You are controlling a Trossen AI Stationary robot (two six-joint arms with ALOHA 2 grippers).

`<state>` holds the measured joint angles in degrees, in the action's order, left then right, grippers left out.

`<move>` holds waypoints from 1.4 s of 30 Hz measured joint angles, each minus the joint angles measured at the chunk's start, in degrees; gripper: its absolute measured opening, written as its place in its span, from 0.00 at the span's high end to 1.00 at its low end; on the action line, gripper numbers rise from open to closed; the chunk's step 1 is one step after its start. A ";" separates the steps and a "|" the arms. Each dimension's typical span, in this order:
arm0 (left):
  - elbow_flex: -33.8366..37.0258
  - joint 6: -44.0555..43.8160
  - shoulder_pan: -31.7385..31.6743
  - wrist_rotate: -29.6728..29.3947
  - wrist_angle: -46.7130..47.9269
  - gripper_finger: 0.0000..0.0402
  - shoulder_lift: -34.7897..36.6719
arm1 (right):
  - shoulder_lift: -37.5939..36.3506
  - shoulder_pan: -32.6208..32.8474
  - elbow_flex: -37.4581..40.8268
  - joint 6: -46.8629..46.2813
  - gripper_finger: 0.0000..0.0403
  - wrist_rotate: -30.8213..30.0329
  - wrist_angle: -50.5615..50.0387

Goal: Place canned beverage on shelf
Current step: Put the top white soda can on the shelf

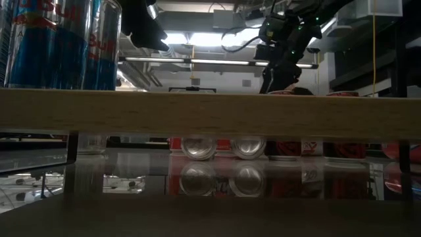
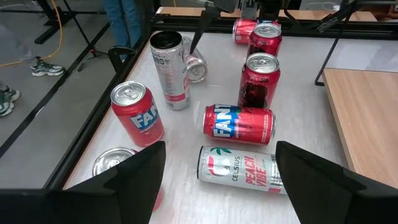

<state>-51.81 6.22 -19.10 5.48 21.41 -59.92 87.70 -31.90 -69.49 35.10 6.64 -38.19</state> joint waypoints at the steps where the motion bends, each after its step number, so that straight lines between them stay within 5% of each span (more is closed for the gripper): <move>1: 0.00 0.00 -0.01 0.00 0.00 0.26 0.00 | 0.00 -0.01 0.00 1.01 0.05 0.00 -0.39; 33: 0.00 -0.04 -0.01 -0.02 -0.02 0.26 0.00 | 2.33 0.05 -0.13 2.74 0.05 -1.10 -0.88; 42: 0.00 -0.07 -0.01 -0.02 -0.04 0.26 0.00 | 4.04 0.05 -0.13 2.72 0.21 -0.32 -0.82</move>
<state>-51.81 6.15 -19.11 5.45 21.37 -59.92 91.74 -31.85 -69.63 37.82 6.32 -39.01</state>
